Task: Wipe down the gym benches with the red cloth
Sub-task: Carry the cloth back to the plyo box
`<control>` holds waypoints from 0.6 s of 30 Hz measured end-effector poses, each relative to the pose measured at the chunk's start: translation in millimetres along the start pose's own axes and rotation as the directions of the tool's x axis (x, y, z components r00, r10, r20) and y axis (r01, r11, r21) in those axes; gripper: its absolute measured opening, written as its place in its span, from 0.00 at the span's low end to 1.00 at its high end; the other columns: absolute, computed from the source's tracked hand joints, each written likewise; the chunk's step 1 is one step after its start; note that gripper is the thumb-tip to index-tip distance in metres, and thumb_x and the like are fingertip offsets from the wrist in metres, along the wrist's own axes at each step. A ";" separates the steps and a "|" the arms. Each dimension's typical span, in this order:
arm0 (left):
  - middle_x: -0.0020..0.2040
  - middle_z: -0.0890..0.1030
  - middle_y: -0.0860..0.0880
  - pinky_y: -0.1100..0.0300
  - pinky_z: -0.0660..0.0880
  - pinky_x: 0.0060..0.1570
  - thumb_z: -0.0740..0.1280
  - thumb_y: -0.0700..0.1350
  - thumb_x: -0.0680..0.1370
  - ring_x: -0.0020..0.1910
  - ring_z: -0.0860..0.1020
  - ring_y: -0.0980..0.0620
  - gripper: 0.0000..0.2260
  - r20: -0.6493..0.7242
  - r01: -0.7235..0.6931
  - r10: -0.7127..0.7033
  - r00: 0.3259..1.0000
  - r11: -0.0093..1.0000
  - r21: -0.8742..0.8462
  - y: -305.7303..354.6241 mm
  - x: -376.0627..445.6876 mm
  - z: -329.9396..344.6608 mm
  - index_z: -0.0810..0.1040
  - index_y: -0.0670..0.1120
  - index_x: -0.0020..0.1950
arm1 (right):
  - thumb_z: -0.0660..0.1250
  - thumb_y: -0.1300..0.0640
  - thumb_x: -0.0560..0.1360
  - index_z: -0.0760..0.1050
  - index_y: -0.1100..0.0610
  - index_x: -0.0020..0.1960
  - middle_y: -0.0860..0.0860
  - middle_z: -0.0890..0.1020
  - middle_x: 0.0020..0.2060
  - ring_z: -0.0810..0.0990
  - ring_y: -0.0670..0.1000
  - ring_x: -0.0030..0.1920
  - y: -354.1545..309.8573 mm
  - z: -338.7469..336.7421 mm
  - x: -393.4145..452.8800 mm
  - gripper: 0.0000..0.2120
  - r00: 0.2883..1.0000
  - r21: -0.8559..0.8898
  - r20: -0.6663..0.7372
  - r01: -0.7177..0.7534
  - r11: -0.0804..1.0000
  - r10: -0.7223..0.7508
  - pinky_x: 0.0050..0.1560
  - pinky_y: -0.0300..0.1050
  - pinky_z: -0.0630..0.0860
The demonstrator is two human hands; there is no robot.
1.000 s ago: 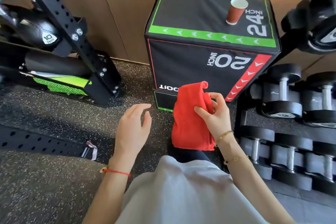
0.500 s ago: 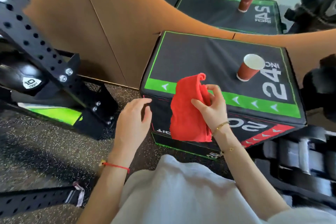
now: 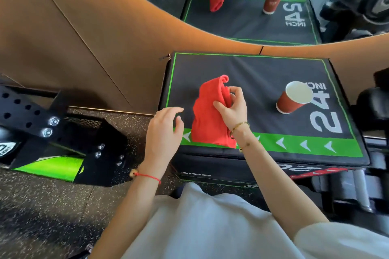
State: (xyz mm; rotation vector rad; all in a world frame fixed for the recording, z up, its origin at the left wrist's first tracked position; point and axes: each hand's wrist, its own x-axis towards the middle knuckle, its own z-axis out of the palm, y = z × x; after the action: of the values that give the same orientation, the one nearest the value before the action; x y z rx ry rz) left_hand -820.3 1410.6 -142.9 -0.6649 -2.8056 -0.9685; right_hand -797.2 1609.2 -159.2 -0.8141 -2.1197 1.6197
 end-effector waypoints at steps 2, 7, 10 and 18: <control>0.57 0.82 0.50 0.57 0.72 0.59 0.63 0.40 0.79 0.58 0.77 0.51 0.11 0.008 -0.035 0.035 0.999 0.999 -0.003 -6.5 14.4 7.0 0.79 0.46 0.60 | 0.71 0.61 0.68 0.69 0.51 0.52 0.47 0.81 0.43 0.79 0.48 0.43 5.3 4.4 10.5 0.17 1.000 -0.021 -0.006 -0.013 1.000 0.013 0.48 0.47 0.76; 0.56 0.82 0.49 0.55 0.74 0.58 0.63 0.40 0.78 0.56 0.78 0.50 0.11 0.074 -0.095 0.095 0.993 0.995 -0.009 -22.0 37.2 23.0 0.79 0.45 0.59 | 0.70 0.60 0.68 0.66 0.48 0.51 0.40 0.77 0.38 0.75 0.36 0.36 18.3 5.0 24.0 0.18 0.999 -0.164 -0.037 -0.006 0.986 0.000 0.38 0.34 0.64; 0.55 0.82 0.48 0.53 0.75 0.58 0.63 0.39 0.78 0.56 0.78 0.48 0.11 0.111 -0.122 0.122 0.986 0.993 -0.009 -28.8 44.2 29.5 0.80 0.44 0.58 | 0.69 0.60 0.68 0.66 0.49 0.55 0.42 0.79 0.44 0.78 0.46 0.43 26.4 -0.8 22.7 0.20 0.998 -0.287 -0.061 -0.019 0.958 0.001 0.42 0.40 0.68; 0.57 0.82 0.47 0.51 0.74 0.60 0.64 0.38 0.77 0.58 0.77 0.47 0.12 0.186 -0.160 0.161 0.969 0.987 -0.020 -40.7 49.1 39.1 0.80 0.43 0.59 | 0.69 0.47 0.72 0.67 0.52 0.69 0.52 0.73 0.61 0.69 0.58 0.60 41.9 -14.4 19.7 0.27 0.992 -0.722 -0.031 0.062 0.690 -0.121 0.60 0.52 0.65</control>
State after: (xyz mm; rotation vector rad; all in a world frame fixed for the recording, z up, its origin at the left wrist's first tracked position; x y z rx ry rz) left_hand -880.2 1424.0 -185.5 -1.0172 -2.8502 -0.9287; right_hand -794.3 1640.1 -196.4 -0.9338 -2.7057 0.6276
